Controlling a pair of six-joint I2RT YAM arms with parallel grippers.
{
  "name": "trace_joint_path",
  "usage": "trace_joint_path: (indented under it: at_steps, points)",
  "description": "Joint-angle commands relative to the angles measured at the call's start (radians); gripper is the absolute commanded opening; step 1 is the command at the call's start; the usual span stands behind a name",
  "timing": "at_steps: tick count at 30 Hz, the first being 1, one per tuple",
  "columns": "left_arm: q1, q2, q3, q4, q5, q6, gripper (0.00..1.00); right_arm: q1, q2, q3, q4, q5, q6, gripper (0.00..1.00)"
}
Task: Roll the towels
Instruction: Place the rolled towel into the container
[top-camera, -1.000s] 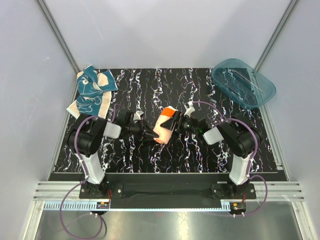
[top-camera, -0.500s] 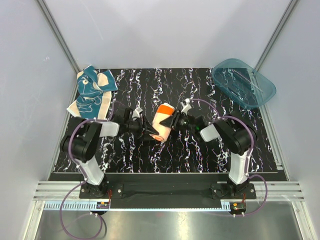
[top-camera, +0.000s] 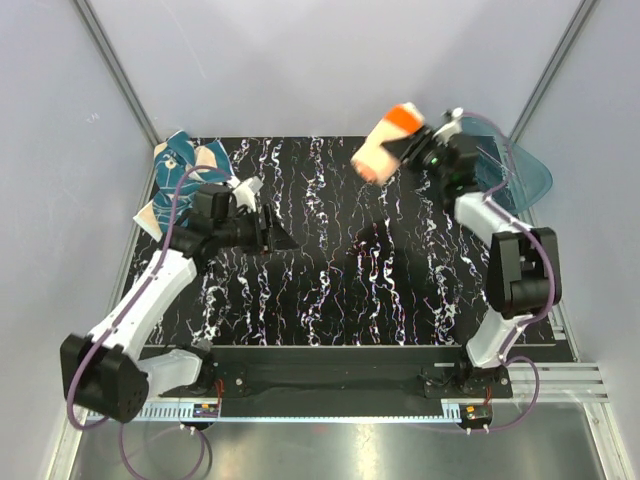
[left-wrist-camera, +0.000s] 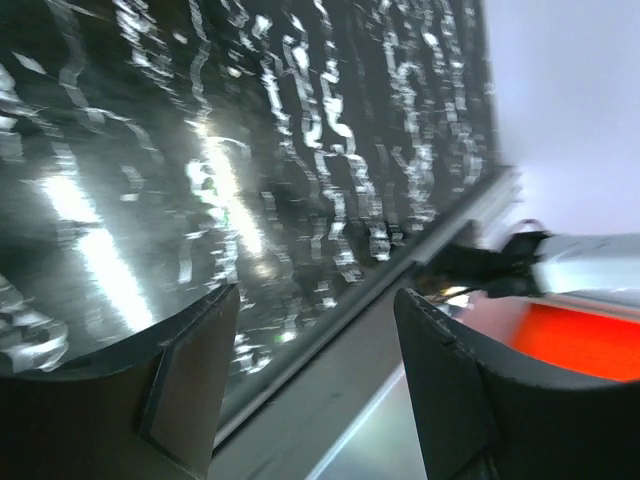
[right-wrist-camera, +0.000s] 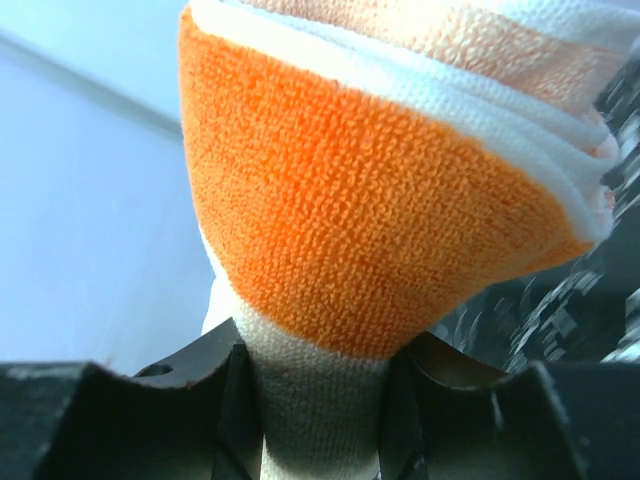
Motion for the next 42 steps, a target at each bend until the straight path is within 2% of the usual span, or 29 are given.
trace_joint_path:
  at_steps: [1, 5, 11, 15, 16, 20, 23, 30, 35, 38, 39, 42]
  points:
    - [0.006, -0.064, 0.027, -0.203, -0.161, 0.183, 0.68, -0.088, 0.045, 0.201, -0.063, -0.066, -0.039, 0.38]
    - [0.007, -0.115, 0.0, -0.212, -0.178, 0.226, 0.68, -0.236, 0.176, 0.375, -0.066, -0.104, 0.006, 0.38]
    - [0.007, -0.138, -0.053, -0.165, -0.157, 0.246, 0.68, -0.346, 0.462, 0.685, -0.071, -0.187, 0.077, 0.38]
    - [0.007, -0.139, -0.073, -0.158, -0.186, 0.268, 0.68, -0.408, 0.681, 0.892, -0.141, -0.237, 0.061, 0.39]
    - [0.007, -0.145, -0.082, -0.157, -0.196, 0.269, 0.68, -0.418, 0.722, 0.993, -0.191, -0.247, 0.057, 0.39]
    - [0.007, -0.147, -0.097, -0.145, -0.204, 0.269, 0.68, -0.436, 0.907, 1.187, -0.31, -0.276, 0.032, 0.39]
    - [0.007, -0.138, -0.106, -0.132, -0.217, 0.266, 0.67, -0.436, 0.946, 1.219, -0.351, -0.279, 0.017, 0.39]
    - [0.007, -0.132, -0.111, -0.131, -0.22, 0.266, 0.67, -0.436, 0.96, 1.153, -0.433, -0.201, -0.035, 0.4]
    - [0.007, -0.133, -0.108, -0.135, -0.224, 0.266, 0.67, -0.45, 0.945, 1.153, -0.621, -0.101, -0.092, 0.43]
    - [0.007, -0.145, -0.111, -0.132, -0.232, 0.265, 0.67, -0.462, 0.961, 1.193, -0.732, -0.067, -0.129, 0.53]
    - [0.007, -0.145, -0.111, -0.131, -0.23, 0.265, 0.67, -0.462, 0.97, 1.237, -0.762, -0.067, -0.141, 0.61]
    - [0.007, -0.142, -0.111, -0.132, -0.23, 0.265, 0.67, -0.462, 0.995, 1.28, -0.851, -0.073, -0.175, 0.74]
